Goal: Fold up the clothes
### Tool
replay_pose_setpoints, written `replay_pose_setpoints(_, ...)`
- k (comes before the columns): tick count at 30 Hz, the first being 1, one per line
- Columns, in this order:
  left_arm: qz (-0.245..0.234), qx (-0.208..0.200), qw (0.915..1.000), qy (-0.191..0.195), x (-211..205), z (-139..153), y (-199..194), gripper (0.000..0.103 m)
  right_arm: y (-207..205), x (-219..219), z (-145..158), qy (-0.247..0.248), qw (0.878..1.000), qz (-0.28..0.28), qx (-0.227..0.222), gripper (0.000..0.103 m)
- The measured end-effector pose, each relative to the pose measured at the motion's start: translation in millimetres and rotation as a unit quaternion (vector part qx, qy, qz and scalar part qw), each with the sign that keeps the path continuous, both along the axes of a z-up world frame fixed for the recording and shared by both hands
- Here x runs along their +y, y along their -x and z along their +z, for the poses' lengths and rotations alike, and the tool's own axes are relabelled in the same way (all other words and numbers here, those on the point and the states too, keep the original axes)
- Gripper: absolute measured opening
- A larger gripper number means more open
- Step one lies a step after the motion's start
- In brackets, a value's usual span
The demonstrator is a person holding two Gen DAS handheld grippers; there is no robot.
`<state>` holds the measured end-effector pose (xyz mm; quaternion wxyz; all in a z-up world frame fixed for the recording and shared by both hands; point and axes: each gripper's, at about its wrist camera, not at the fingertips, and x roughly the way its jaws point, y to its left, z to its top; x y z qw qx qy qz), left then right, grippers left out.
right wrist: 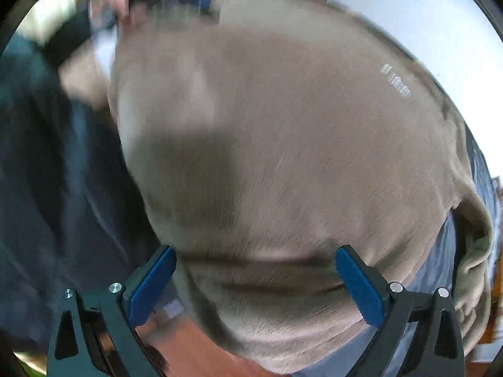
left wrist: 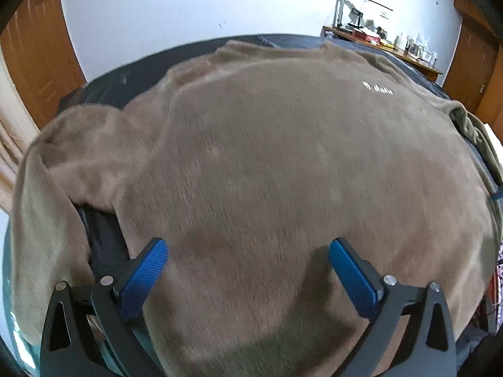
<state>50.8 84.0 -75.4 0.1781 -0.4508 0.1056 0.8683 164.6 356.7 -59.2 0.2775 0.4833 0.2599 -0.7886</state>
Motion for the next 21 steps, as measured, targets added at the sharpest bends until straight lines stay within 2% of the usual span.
replay_pose_setpoints(3, 0.017, 0.004, 0.9998, -0.005, 6, 13, 18, 0.103, 27, 17, 43, 0.092, 0.993, -0.044, 0.056, 0.103)
replay_pose_setpoints(7, 0.042, -0.019, 0.9985, -0.031, 9, 23, 59, 0.103, 87, 24, 74, 0.154, 0.974, -0.129, 0.107, 0.103)
replay_pose_setpoints(10, 0.063, -0.039, 0.9965, -0.040, 10, 25, 89, 0.103, 118, 44, 87, 0.184, 0.959, -0.188, 0.107, 0.103)
replay_pose_setpoints(11, 0.069, -0.040, 0.9962, -0.035, 12, 24, 99, 0.103, 128, 51, 91, 0.194, 0.953, -0.207, 0.107, 0.103)
replay_pose_setpoints(18, 0.114, -0.046, 0.9924, 0.003, 24, 16, 166, 0.103, 220, 50, 71, 0.219, 0.934, -0.279, 0.031, 0.103)
replay_pose_setpoints(21, 0.129, -0.048, 0.9904, 0.014, 30, 8, 193, 0.103, 266, 60, 54, 0.233, 0.918, -0.321, -0.004, 0.103)
